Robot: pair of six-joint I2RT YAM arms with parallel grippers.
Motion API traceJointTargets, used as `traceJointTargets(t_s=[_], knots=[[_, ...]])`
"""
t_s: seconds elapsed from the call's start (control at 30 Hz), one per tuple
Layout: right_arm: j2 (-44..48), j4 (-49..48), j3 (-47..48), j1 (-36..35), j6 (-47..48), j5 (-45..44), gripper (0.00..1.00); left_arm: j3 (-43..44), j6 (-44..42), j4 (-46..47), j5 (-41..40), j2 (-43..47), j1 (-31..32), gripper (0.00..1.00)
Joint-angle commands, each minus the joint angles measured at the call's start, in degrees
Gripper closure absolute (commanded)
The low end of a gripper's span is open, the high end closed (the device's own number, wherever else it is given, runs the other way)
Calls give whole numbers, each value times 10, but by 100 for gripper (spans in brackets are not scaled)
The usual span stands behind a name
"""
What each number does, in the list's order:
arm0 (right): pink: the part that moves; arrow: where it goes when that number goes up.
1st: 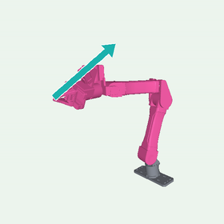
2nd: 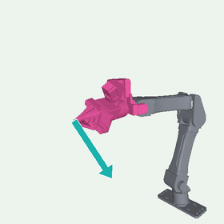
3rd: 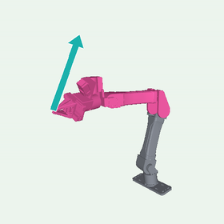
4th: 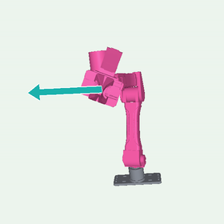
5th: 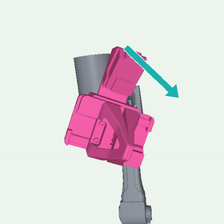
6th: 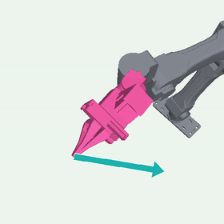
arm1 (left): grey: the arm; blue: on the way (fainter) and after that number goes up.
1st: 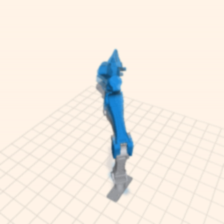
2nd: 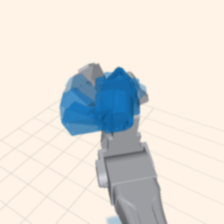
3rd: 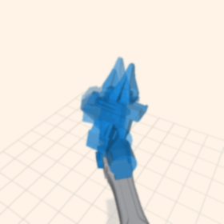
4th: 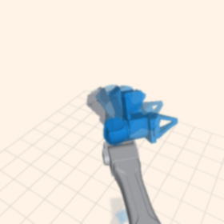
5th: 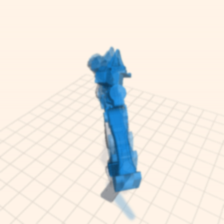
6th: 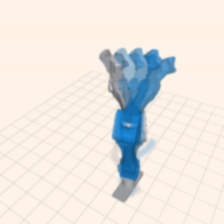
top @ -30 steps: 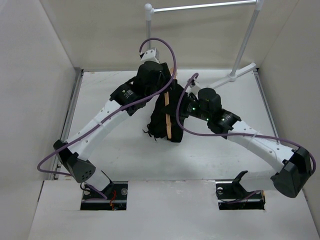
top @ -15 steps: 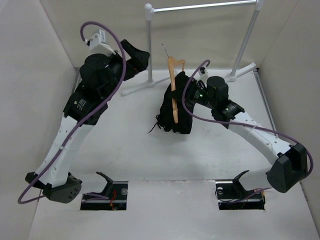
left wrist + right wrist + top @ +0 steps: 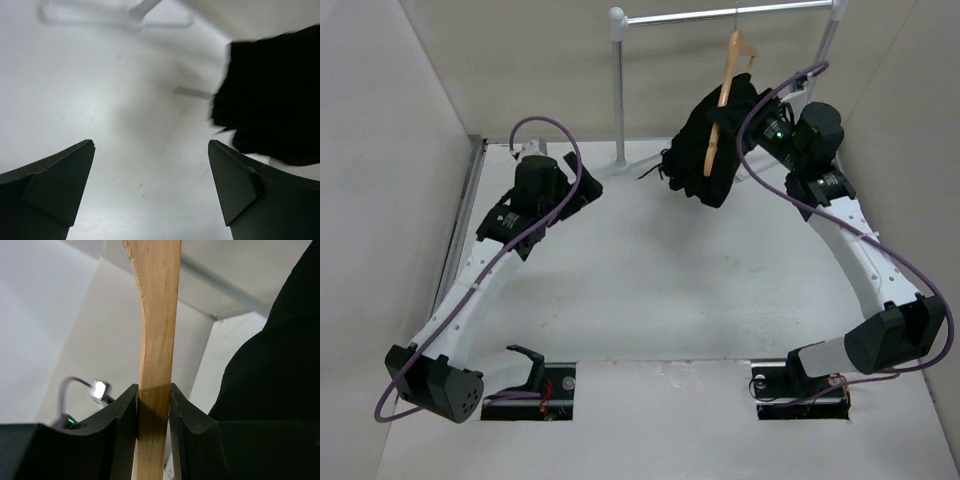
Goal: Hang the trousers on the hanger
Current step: Place the hanger at the clothesline.
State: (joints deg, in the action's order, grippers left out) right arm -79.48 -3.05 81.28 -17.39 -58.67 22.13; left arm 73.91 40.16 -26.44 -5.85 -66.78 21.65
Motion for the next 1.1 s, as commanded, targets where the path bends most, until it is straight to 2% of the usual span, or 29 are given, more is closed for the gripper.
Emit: traceJointTargets(t_s=[0.0,0.27,0.57,0.93,1.07], knots=[[-18,-95,59,45,-35,0,92,-52,16,11,38,24,-2,0],[-93,-94,140,118,-67,15,92,-105,13,15,42,47,-16,0],[-163,-80,207,137,-73,29,92,-115,4,21,61,50,-51,0],[-194,-73,168,133,-73,19,90,-137,10,28,57,44,-56,0],[-198,-65,164,133,-71,15,82,-142,12,30,57,42,-56,0]])
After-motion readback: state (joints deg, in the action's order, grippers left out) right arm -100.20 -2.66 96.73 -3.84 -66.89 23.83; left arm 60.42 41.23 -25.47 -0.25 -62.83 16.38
